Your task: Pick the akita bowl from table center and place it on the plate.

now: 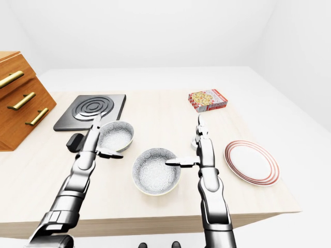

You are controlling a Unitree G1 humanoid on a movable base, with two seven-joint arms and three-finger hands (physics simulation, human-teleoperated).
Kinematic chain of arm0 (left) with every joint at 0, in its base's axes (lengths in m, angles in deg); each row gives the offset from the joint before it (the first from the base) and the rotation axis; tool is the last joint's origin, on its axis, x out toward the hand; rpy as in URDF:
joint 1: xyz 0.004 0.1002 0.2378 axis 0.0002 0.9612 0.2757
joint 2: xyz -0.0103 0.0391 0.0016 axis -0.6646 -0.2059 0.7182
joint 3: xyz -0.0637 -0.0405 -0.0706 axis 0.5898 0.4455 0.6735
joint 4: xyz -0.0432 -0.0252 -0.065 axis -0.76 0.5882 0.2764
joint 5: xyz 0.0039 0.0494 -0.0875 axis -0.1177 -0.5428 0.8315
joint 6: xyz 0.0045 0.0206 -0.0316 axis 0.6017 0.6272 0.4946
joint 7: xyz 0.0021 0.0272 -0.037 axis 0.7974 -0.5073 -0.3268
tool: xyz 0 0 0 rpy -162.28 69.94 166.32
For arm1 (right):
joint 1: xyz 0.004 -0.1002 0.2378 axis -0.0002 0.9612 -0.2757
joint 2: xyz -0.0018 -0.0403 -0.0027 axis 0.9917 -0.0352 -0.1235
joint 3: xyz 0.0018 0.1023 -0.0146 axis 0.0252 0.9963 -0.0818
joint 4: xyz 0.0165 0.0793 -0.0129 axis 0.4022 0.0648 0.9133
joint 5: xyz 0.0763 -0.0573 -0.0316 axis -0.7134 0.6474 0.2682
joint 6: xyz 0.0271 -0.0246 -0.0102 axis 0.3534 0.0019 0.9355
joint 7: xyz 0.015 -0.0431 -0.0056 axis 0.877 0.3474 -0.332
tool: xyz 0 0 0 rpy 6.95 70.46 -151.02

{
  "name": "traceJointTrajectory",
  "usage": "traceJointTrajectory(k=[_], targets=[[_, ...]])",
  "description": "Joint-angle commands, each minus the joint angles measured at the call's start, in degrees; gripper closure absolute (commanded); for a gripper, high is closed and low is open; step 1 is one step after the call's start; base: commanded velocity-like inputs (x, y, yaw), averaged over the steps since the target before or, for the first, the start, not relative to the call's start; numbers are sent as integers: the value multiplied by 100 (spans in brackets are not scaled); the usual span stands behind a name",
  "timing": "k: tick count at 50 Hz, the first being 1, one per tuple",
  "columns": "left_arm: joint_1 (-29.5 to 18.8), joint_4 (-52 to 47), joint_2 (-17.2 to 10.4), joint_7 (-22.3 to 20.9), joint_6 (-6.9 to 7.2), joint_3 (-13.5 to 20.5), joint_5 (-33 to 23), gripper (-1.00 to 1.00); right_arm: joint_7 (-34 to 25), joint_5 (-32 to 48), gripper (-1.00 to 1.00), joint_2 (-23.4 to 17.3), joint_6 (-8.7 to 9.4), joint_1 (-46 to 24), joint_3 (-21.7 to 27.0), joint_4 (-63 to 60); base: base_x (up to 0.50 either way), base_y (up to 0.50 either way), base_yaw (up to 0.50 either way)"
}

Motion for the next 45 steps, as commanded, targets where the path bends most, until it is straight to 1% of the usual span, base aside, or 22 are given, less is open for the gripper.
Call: traceJointTrajectory(k=[1,3,5,7,14,18,21,23,25,27,29,36,40,43,45], targets=[[-1011,2043,-129,358,-379,-229,-861,-100,39,-44,-100,-25,0,-62,72,7,0,0,0],[-1221,2565,-131,466,-523,-296,-957,-100,48,-61,-100,-39,0,-87,93,-13,0,0,0],[-1342,2858,-138,531,-604,-350,-1059,-100,47,-79,-100,-52,0,-80,116,-31,0,0,0],[-1476,3175,-130,594,-662,-452,-1240,-100,57,-92,-100,-61,0,-109,135,-23,0,0,0],[-1811,4025,-133,806,-763,-572,-1669,-100,64,-88,-100,-66,0,-109,131,22,0,0,0],[-1972,4368,-158,922,-731,-602,-1825,-100,60,-83,-100,-69,0,-109,132,34,0,0,0],[-2062,4562,-157,974,-639,-652,-1973,-100,95,-68,-100,-60,0,-196,117,112,0,0,0],[-2111,4661,-152,1008,-635,-655,-2028,-100,109,-59,-100,-59,0,-228,104,150,0,0,0],[-2149,4737,-143,1018,-597,-667,-2090,-100,119,-60,-100,-60,0,-246,100,168,0,0,0],[-2211,4852,-117,1024,-506,-729,-2228,-100,132,-61,-100,-60,0,-276,98,174,0,0,0],[-2242,4888,-107,1053,-480,-758,-2341,-100,143,-59,-100,-61,0,-290,96,194,0,0,0],[-2367,5074,-42,976,-320,-822,-2684,-100,81,-99,-100,-78,0,-151,129,57,0,0,0],[-2389,5136,-7,949,-292,-830,-2850,-100,58,-111,-100,-82,0,-105,148,25,0,0,0],[-2391,5194,29,928,-244,-859,-3006,-100,38,-114,-100,-82,0,-59,154,-1,0,0,0],[-2389,5207,44,940,-258,-853,-3066,-100,20,-123,-100,-83,0,-27,162,-23,0,0,0]])
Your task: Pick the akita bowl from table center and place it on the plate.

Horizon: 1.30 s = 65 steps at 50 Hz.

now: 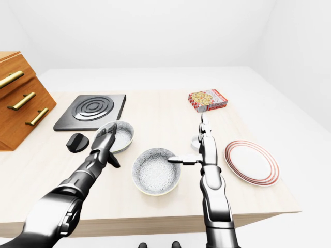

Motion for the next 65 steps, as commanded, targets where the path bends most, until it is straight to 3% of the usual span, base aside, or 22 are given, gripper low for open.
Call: traceJointTrajectory(k=[1,3,6,7,9,11,12,14,65], targets=[[-91,343,117,-20,96,-90,-496,-100,-62,-26,-100,-7,0,127,31,-69,0,0,0],[-85,361,131,-26,113,-84,-537,-90,-58,-10,-100,-2,0,114,21,-24,0,0,0],[-72,390,142,-40,114,-64,-595,-26,-48,-6,-100,1,0,70,19,-29,0,0,0],[-71,397,141,-41,113,-60,-609,-15,-39,-4,-100,3,0,44,20,-1,0,0,0],[-55,415,149,-45,85,-64,-662,40,-37,-2,-100,1,0,45,16,24,0,0,0],[-57,419,150,-51,62,-49,-679,55,-52,2,-100,-5,0,85,12,0,0,0,0],[-61,426,146,-50,48,-47,-691,83,-66,-4,-100,-6,0,110,15,-11,0,0,0],[-57,437,145,-46,43,-38,-708,100,-76,-5,-100,-10,0,123,23,-22,0,0,0],[11,378,119,289,-97,-38,-772,100,-62,45,-100,20,0,27,-32,63,0,0,0]])
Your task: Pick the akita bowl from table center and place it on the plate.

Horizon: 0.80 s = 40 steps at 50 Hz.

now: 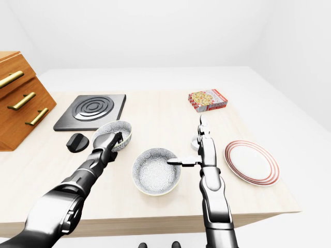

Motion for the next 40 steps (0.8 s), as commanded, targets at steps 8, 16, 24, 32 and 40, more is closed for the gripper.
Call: traceJointTrajectory(k=[8,16,24,32,40], targets=[[110,118,-28,164,-189,87,123,100,19,25,-100,8,0,-77,-37,55,0,0,0],[-62,-69,-234,229,-283,-30,-146,100,-10,14,-100,-24,0,-2,22,-80,0,0,0],[-197,-632,-558,-73,-473,-82,-582,100,10,9,-100,-24,0,-31,38,-130,0,0,0],[596,-2820,-586,-1158,-325,129,-966,100,-43,58,-100,-78,0,32,78,-177,0,0,0],[1186,-4378,-466,-1958,-405,360,-1274,100,-516,604,-100,-454,0,-315,223,-357,0,0,0]])
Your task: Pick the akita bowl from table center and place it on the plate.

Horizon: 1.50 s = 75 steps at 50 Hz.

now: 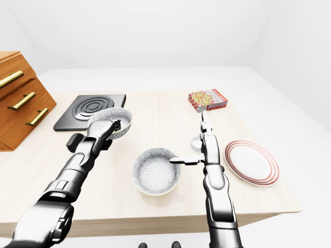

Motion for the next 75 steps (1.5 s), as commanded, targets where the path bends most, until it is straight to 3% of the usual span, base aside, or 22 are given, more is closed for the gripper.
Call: traceJointTrajectory(k=[1,5,11,23,32,39,49,54,75], targets=[[662,-2055,27,-869,-95,293,-397,100,-447,578,-100,-365,0,-367,133,-188,0,0,0],[815,-2537,46,-1148,-167,365,-392,100,-1021,1178,-100,-762,0,-1023,174,-233,0,0,0],[1029,-3171,95,-1539,-167,432,-345,100,-1825,1906,-100,-1092,0,-1218,344,-513,0,0,0],[1396,-4347,261,-2236,-167,493,-214,100,-2908,2737,-100,-1261,0,-1899,266,-232,0,0,0],[1592,-4753,405,-2434,-167,436,-192,100,-3156,3254,-100,-1180,0,-2466,70,358,0,0,0],[1665,-5106,527,-2628,-167,379,-192,100,-3073,3535,-100,-1044,-188,-2942,-110,969,0,0,0],[1622,-5029,553,-2566,-167,359,-129,100,-2780,3653,-100,-950,-469,-3311,-219,1731,0,0,0],[1603,-5059,597,-2595,-167,325,-153,100,-2731,3734,-100,-919,-614,-3356,-257,1923,0,0,0],[1611,-5464,967,-2948,-167,58,-210,100,-3232,3971,-100,-770,-825,-2773,-311,1033,0,0,0]])
